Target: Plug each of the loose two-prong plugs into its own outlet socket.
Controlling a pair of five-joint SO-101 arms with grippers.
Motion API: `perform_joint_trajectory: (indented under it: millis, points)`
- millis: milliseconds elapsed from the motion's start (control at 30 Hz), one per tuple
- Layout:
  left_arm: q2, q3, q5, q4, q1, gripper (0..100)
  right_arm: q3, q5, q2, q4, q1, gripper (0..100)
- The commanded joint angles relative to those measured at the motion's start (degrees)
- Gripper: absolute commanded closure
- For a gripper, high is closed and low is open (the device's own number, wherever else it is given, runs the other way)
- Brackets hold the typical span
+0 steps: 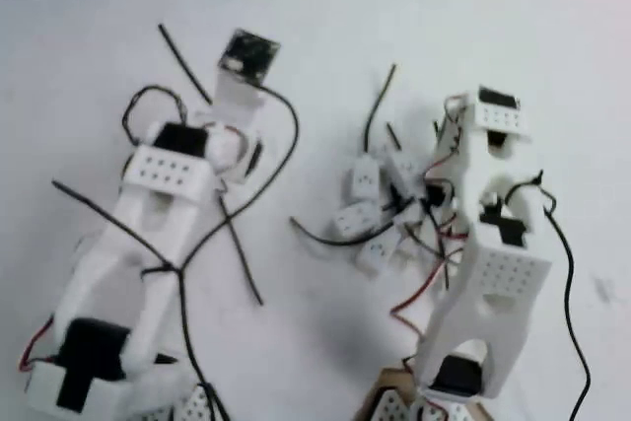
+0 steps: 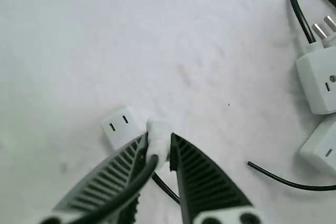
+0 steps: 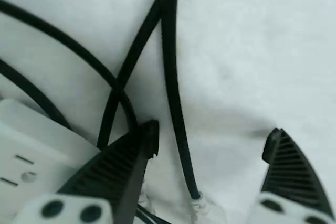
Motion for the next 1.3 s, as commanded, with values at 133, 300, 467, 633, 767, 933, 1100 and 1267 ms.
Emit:
perform_joint_trajectory:
  millis: [133,300,467,633,767,933,1100,1267]
  points:
    - [0.22,-6.51,-17.05,-0.18,-2.51,89,3.78,-1.32,-4.0,-6.73,0.13,67.6]
    - [0.31,-11.08,-32.35,6.86,-4.18,98,3.78,-1.23,-3.91,-6.81,-0.75,67.6]
    - [0.31,-14.51,-35.16,11.52,-6.2,98,3.78,-1.14,-3.91,-6.81,-1.27,67.6]
    - [0.66,-14.15,-35.16,11.6,-7.87,97,3.78,-1.14,-3.91,-6.81,-1.27,67.6]
    - [6.02,-15.3,-34.81,10.81,-6.29,85,3.78,-1.14,-3.91,-6.81,-1.27,67.6]
    - [18.86,-23.91,-24.53,7.21,-3.82,80,3.78,-1.14,-3.82,-6.81,-1.36,67.6]
    - [35.38,-41.05,-20.48,10.02,-1.36,82,3.78,-1.14,-3.82,-6.81,-1.36,67.6]
    - [50.95,-61.45,-20.48,17.67,-1.1,82,3.78,-1.23,-3.82,-6.9,-1.45,67.6]
